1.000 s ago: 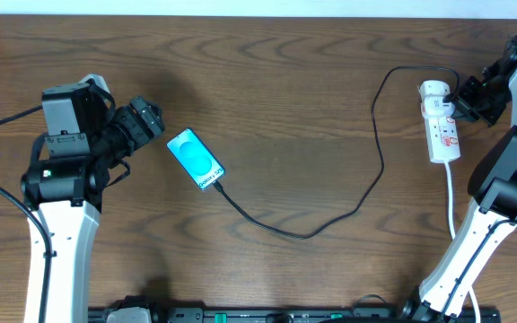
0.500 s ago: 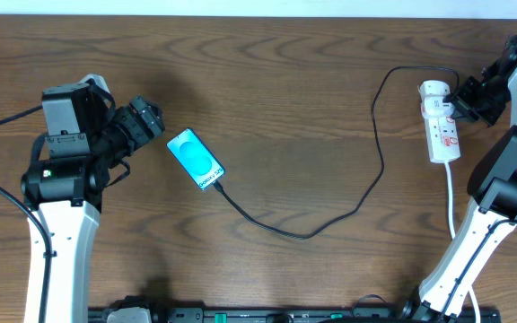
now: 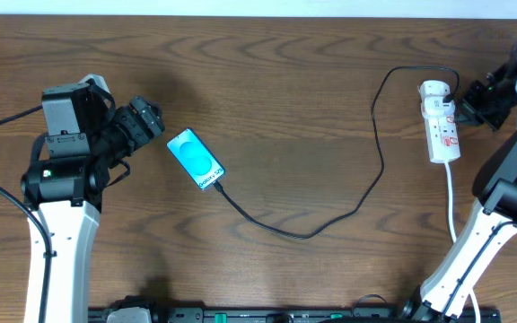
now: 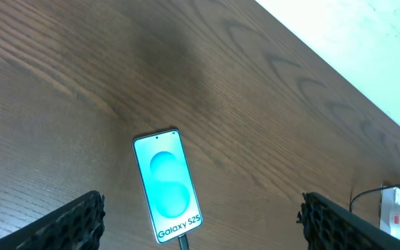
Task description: Plug charger to phone and switch on socket
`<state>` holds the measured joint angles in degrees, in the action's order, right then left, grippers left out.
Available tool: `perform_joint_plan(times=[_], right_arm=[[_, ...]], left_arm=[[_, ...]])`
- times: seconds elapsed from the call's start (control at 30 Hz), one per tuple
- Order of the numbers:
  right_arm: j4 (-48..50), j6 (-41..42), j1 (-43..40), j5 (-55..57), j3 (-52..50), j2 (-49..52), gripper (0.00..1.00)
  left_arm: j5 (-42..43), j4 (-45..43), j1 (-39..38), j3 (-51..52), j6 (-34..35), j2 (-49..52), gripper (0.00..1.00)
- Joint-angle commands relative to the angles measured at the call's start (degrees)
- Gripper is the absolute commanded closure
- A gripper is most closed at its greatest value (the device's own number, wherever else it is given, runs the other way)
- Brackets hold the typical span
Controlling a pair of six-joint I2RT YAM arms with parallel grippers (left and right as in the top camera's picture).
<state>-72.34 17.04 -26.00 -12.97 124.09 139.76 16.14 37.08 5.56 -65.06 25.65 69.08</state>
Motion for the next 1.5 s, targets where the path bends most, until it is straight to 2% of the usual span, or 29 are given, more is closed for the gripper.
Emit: perform_joint_plan(times=[0.0, 0.53, 1.47], right_arm=[[-0.5, -1.7, -2.3, -0.7, -0.3, -1.7, 0.99], [-3.5, -7.8, -3.4, -16.0, -0.3, -1.7, 0.99], [-2.0, -10.3, -3.4, -16.1, -0.8, 1.1, 0.99]], left_arm=[[-0.8, 0.0, 0.2, 0.0, -0.5, 0.2, 0.09], [-0.8, 0.0, 0.2, 0.0, -0.5, 0.2, 0.09], [-0.8, 0.0, 0.2, 0.0, -0.5, 0.2, 0.09]])
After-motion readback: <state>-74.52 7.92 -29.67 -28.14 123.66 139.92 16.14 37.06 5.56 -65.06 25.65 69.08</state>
